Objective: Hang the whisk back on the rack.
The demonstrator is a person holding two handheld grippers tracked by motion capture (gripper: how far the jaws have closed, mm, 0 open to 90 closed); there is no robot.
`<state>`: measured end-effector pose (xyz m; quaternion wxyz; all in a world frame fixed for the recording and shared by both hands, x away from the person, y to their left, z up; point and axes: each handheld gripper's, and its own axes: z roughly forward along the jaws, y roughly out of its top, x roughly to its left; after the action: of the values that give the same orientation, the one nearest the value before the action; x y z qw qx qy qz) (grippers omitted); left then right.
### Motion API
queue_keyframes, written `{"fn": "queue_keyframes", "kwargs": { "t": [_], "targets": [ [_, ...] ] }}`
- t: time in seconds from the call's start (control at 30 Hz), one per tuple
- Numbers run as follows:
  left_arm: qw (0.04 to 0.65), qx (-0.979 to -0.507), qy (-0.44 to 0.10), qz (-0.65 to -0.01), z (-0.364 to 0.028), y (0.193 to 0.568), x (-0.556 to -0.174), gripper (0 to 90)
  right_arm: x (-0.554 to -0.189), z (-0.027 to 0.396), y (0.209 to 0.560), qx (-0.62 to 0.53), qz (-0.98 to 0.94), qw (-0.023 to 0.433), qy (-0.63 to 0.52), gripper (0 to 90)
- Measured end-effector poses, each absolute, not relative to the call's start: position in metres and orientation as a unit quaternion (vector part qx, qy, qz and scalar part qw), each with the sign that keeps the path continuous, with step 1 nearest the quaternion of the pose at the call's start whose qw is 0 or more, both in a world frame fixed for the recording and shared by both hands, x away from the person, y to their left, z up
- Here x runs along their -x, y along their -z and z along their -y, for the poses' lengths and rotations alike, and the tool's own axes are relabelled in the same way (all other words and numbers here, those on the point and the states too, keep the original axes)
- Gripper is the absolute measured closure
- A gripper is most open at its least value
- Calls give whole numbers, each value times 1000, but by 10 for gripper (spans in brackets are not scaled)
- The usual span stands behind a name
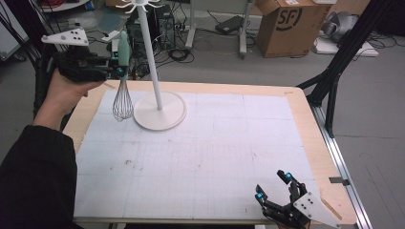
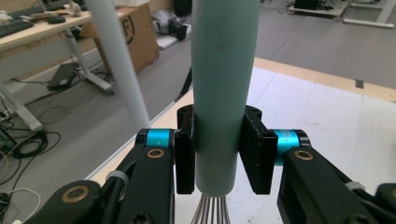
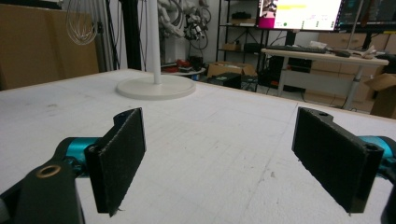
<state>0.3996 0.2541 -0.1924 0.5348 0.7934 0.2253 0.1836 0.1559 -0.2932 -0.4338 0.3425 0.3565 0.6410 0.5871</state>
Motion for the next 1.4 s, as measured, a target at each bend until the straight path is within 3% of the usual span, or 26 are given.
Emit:
{"fn": "queue_keyframes", "kwargs": {
  "t": [0.4,1.4],
  "targets": [
    [539,-776,-218,-244,-252,173,-419,691,-156,296,434,-362,-635,346,-588,165],
    [519,-764,-248,-291,-238,175,-444,690,-158,301,434,-371,-626,341,-595,165]
  ]
}}
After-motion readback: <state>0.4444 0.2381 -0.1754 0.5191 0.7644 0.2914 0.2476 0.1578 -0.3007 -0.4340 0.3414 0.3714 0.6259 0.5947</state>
